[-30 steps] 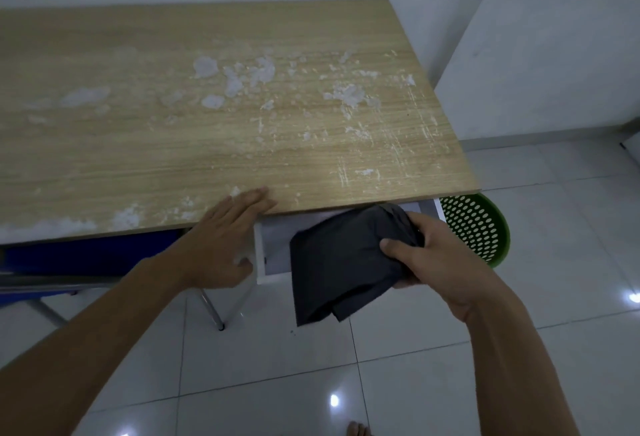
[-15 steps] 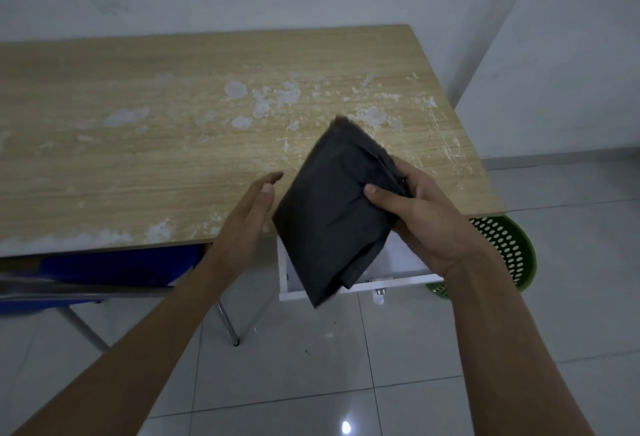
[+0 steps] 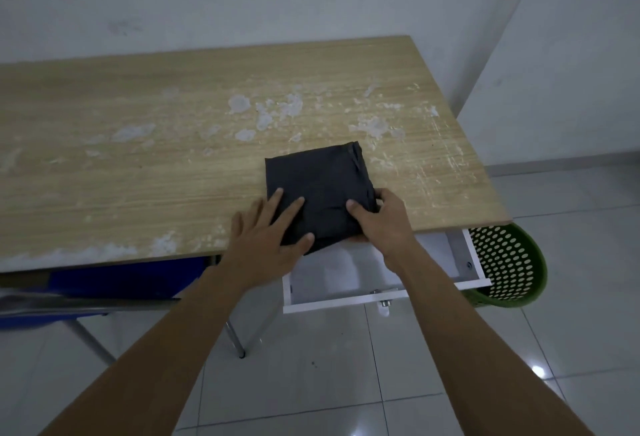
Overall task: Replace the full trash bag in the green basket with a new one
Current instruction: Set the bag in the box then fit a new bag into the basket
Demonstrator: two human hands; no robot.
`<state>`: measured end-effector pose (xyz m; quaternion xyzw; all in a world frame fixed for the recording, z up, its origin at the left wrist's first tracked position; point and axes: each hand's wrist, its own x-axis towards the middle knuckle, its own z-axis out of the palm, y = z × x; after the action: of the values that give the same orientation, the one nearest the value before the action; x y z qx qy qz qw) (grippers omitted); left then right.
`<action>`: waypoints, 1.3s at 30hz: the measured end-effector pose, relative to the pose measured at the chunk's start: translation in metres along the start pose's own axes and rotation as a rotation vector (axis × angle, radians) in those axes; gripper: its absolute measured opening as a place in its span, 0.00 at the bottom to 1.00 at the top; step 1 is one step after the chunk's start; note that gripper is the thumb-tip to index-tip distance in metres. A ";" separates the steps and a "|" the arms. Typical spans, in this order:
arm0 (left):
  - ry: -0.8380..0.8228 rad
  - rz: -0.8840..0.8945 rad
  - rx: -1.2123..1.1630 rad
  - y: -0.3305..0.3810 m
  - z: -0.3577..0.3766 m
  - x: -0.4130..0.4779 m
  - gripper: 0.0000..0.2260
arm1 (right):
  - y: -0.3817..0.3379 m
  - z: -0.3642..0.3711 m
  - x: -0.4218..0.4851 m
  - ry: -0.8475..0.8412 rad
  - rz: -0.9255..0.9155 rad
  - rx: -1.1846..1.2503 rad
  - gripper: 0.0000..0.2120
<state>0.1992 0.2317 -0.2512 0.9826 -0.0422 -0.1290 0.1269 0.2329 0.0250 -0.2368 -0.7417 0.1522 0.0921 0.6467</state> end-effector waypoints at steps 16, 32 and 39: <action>-0.015 -0.134 0.102 -0.006 0.002 0.018 0.30 | 0.127 -0.007 -0.107 0.393 0.321 0.166 0.03; 0.040 -0.176 0.086 -0.010 0.004 0.028 0.31 | 0.150 -0.005 -0.096 0.430 0.317 0.633 0.03; -0.126 -0.177 0.034 -0.014 -0.008 0.034 0.29 | 0.139 -0.001 -0.092 0.449 0.218 0.595 0.03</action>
<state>0.2343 0.2432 -0.2560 0.9744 0.0345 -0.2004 0.0956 0.0990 0.0172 -0.3358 -0.5029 0.3879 -0.0525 0.7706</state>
